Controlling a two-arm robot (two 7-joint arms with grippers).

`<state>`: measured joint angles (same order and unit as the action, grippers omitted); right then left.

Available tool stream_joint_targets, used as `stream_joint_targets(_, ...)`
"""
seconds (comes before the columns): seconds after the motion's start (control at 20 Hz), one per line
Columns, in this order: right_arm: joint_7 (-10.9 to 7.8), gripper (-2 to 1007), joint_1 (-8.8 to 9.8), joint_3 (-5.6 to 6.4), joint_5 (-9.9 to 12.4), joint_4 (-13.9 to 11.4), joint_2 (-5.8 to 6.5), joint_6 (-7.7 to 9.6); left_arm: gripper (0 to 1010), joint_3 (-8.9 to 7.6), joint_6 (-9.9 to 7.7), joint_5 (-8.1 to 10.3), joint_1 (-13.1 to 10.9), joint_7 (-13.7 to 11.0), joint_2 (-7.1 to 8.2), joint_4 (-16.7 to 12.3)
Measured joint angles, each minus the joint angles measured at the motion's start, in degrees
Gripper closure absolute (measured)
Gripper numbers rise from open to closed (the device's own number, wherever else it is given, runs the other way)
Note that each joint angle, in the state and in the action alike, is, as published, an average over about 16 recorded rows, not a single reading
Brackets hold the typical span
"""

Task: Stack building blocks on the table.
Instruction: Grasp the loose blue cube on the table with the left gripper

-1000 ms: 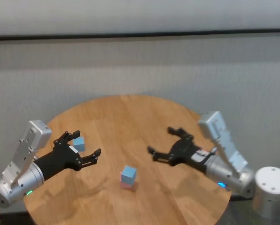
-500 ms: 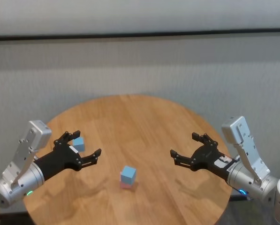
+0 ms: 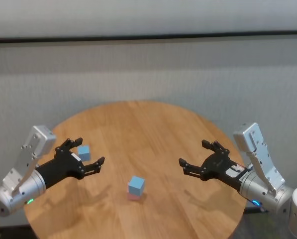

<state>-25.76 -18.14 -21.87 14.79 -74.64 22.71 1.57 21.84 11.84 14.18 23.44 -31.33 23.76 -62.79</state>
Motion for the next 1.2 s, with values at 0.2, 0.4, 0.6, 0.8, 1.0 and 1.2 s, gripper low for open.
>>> stream_joint_targets(0.2, -0.08, 4, -0.15, -0.09, 0.0, 0.2, -0.08, -0.13, 11, 0.03, 0.15, -0.95, 2.2, -0.3, -0.7, 3.5)
stream_joint_targets(0.4, -0.13, 4, -0.26, -0.16, 0.0, 0.3, -0.14, -0.22, 11, 0.05, 0.86, -1.69, 4.9, -1.0, -1.77, 8.2)
stream_joint_targets(0.6, -0.18, 4, -0.34, -0.2, -0.1, 0.4, -0.18, -0.28, 11, 0.07, 2.11, -2.2, 7.8, -1.9, -3.12, 13.6)
stream_joint_targets(0.8, -0.21, 4, -0.39, -0.23, -0.1, 0.4, -0.21, -0.33, 11, 0.05, 3.79, -2.52, 10.5, -2.9, -4.65, 19.0)
stream_joint_targets(1.0, -0.23, 4, -0.42, -0.26, -0.1, 0.4, -0.23, -0.36, 11, -0.06, 5.59, -2.72, 13.0, -4.0, -6.24, 24.3)
stream_joint_targets(1.2, -0.24, 4, -0.44, -0.28, -0.1, 0.5, -0.24, -0.38, 11, -0.31, 7.31, -2.89, 15.2, -4.9, -7.68, 29.1)
